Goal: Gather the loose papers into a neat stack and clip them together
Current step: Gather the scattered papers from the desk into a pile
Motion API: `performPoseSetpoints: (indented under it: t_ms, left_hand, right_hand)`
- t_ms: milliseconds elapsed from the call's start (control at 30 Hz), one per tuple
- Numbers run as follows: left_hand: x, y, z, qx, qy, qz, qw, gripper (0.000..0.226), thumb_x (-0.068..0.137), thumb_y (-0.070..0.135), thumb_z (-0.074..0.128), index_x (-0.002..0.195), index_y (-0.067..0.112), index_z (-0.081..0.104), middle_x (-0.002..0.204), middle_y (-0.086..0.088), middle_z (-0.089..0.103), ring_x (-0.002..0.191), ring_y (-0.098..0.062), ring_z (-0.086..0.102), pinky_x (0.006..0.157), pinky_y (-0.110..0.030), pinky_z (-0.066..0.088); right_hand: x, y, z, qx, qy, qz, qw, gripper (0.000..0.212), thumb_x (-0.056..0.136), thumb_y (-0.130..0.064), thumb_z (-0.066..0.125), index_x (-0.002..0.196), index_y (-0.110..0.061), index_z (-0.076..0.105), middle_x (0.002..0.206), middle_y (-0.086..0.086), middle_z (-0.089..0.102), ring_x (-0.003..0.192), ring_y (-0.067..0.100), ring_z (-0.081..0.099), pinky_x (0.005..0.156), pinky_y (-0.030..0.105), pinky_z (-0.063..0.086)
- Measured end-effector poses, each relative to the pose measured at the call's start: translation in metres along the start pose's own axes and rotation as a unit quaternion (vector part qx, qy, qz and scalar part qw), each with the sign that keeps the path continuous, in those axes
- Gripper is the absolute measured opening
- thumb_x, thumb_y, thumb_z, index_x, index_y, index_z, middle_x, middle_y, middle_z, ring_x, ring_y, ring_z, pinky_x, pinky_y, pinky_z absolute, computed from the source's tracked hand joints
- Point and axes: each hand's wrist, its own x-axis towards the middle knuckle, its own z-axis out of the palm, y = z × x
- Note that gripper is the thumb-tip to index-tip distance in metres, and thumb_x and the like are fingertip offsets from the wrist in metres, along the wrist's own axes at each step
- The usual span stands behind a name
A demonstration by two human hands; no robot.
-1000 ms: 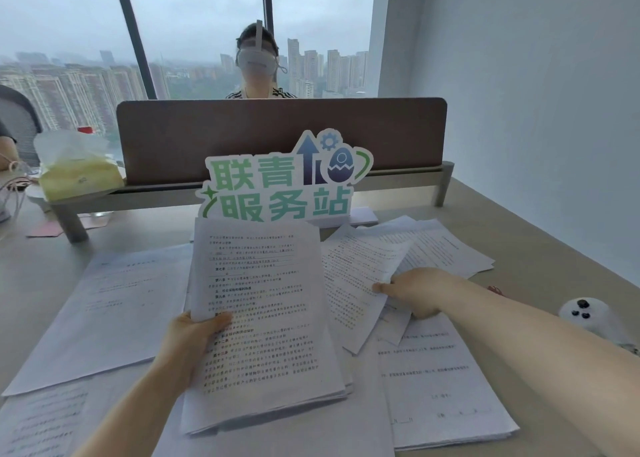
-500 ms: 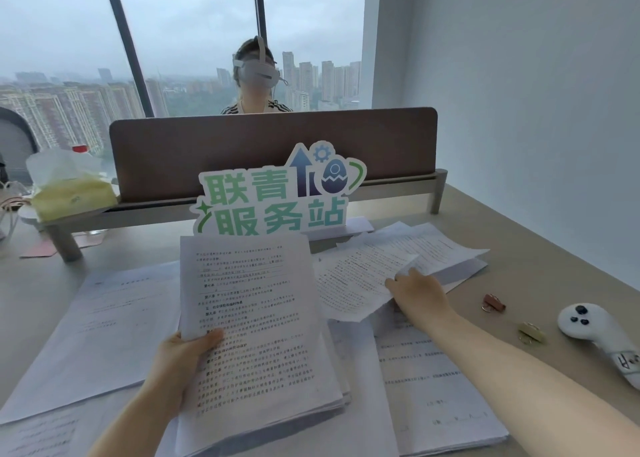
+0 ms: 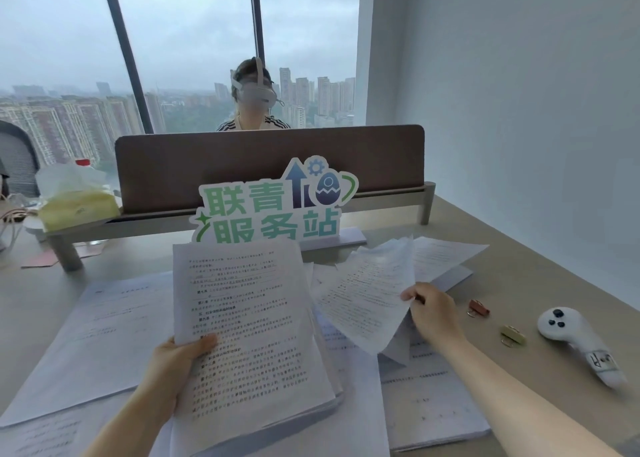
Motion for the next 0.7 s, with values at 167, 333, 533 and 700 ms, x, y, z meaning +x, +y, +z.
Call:
performPoseSetpoints:
  t_ms: [167,333,533,700]
  left_hand:
    - [-0.012,-0.003,0.003,0.009,-0.001,0.001,1.000,0.016,0.079,0.002,0.073,0.093,0.005,0.065,0.086,-0.021,0.072,0.076,-0.038,0.069,0.066,-0.041,0.056]
    - [-0.015,-0.007,0.000,0.018,0.004,-0.004,1.000,0.017,0.081,0.004,0.073,0.096,0.004,0.064,0.087,-0.022,0.072,0.077,-0.039,0.070,0.068,-0.042,0.056]
    - [-0.013,-0.010,0.001,0.028,0.014,-0.015,0.999,0.020,0.080,0.006,0.074,0.097,0.003,0.065,0.088,-0.023,0.073,0.077,-0.039,0.070,0.067,-0.043,0.056]
    - [-0.013,-0.010,0.002,0.035,0.012,-0.018,0.999,0.018,0.080,0.006,0.074,0.095,0.004,0.066,0.086,-0.021,0.073,0.075,-0.038,0.071,0.062,-0.039,0.056]
  right_hand:
    - [-0.009,-0.014,0.003,0.156,0.034,0.125,0.979,0.015,0.088,-0.024,0.059,0.086,-0.014,0.071,0.092,0.007,0.067,0.084,0.022,0.056,0.069,0.033,0.040]
    - [-0.014,-0.024,0.009,0.106,0.090,0.152,0.979,0.078,0.082,-0.003,0.065,0.149,-0.023,0.030,0.144,0.012,0.034,0.116,0.031,0.051,0.079,0.034,0.049]
    - [-0.010,-0.028,0.019,0.262,0.133,0.238,0.926,0.093,0.078,0.006,0.066,0.151,-0.022,0.015,0.128,0.003,0.053,0.105,0.027,0.057,0.084,0.036,0.051]
    - [-0.001,-0.028,0.024,0.326,0.153,0.321,0.876,0.071,0.077,0.003,0.074,0.137,-0.005,0.036,0.112,0.012,0.059,0.095,0.031,0.061,0.088,0.042,0.052]
